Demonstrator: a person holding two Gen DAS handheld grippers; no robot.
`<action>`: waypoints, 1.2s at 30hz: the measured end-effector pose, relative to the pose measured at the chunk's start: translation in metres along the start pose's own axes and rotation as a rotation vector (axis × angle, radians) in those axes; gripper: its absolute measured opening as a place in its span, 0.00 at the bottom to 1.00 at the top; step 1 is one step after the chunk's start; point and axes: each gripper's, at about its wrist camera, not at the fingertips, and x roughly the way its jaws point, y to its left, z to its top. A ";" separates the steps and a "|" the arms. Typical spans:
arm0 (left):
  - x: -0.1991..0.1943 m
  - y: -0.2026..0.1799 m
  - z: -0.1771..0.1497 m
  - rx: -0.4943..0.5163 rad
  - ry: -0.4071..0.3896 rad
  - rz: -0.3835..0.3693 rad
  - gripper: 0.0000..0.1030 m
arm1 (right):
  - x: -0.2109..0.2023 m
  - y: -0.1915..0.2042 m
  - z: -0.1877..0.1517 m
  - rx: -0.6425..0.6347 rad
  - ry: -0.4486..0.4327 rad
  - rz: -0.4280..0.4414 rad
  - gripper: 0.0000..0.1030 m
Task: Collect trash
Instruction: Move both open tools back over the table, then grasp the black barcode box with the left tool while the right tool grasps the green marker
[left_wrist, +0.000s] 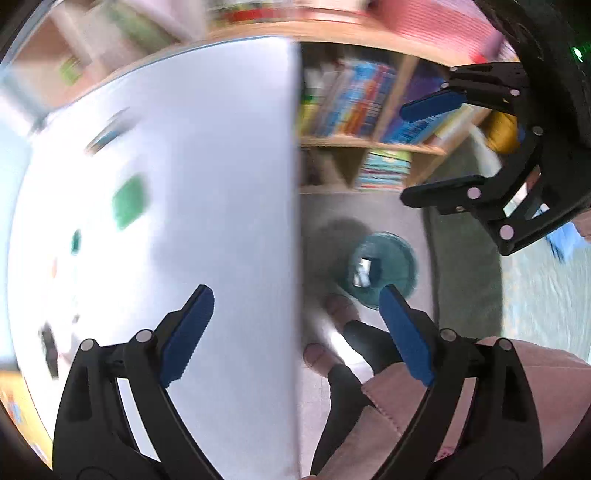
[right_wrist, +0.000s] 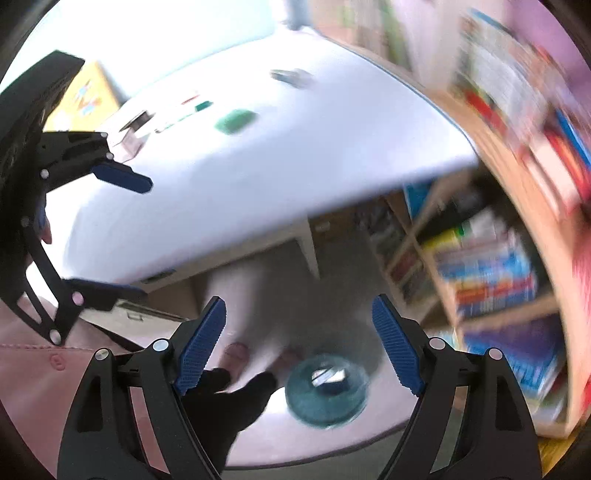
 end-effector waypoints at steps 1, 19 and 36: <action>-0.004 0.015 -0.007 -0.057 -0.002 0.022 0.86 | 0.005 0.008 0.015 -0.047 0.002 0.021 0.79; -0.046 0.159 -0.085 -0.608 -0.058 0.207 0.87 | 0.076 0.101 0.163 -0.547 0.022 0.156 0.79; -0.035 0.274 -0.115 -0.792 -0.023 0.238 0.87 | 0.146 0.152 0.249 -0.787 0.085 0.226 0.79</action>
